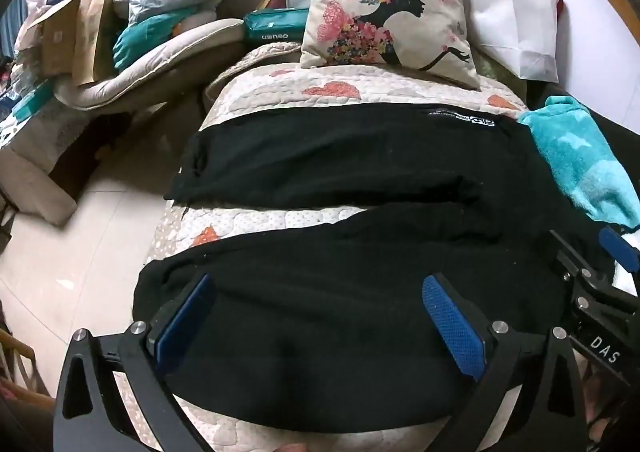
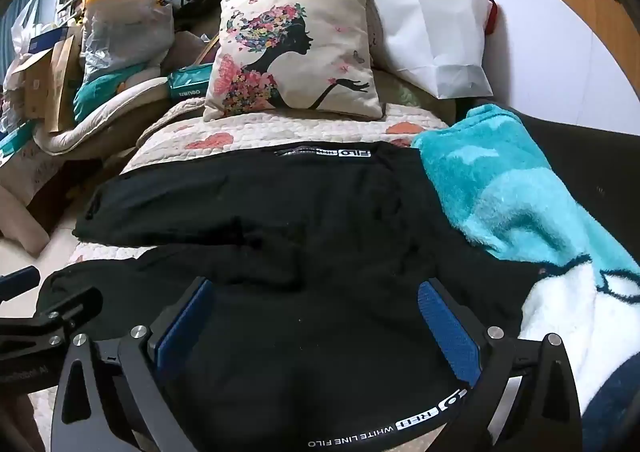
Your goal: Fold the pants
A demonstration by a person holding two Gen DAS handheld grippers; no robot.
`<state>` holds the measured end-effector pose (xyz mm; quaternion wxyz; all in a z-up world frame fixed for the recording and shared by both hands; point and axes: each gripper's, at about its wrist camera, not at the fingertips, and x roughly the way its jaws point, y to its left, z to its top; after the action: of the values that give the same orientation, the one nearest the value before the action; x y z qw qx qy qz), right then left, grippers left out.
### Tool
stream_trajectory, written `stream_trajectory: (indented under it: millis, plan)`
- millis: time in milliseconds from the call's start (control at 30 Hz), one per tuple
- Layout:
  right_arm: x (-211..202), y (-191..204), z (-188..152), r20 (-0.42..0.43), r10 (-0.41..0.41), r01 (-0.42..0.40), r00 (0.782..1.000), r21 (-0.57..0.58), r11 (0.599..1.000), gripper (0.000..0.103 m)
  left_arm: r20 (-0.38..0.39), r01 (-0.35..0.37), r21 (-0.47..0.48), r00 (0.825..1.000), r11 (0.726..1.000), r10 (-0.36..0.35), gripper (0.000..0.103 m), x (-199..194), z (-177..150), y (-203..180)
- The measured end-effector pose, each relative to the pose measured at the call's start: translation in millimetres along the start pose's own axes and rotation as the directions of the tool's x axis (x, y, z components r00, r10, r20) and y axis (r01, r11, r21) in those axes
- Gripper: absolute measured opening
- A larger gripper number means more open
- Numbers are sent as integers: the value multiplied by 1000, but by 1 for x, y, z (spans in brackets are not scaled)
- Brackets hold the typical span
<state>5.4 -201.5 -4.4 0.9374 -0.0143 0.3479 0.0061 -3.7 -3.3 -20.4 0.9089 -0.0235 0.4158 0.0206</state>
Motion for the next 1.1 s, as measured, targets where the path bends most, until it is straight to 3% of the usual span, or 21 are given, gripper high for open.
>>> stream_trajectory:
  millis: [300,400,1100]
  plan:
    - [2,1,-2,11,1,-1,1000,-38,999,103,-41,27,-29,999,999,-28,103,6,-2,3]
    - [8,1,-4,-25,-2,2,1000,-9,1000,103,-53,33,-40,998,999,-35,103,8,-2,5]
    - [10,4,-9,-63,14,-15,998,-11,1000,103,-138,77,-72,987,994,-86,103,18,-6,9]
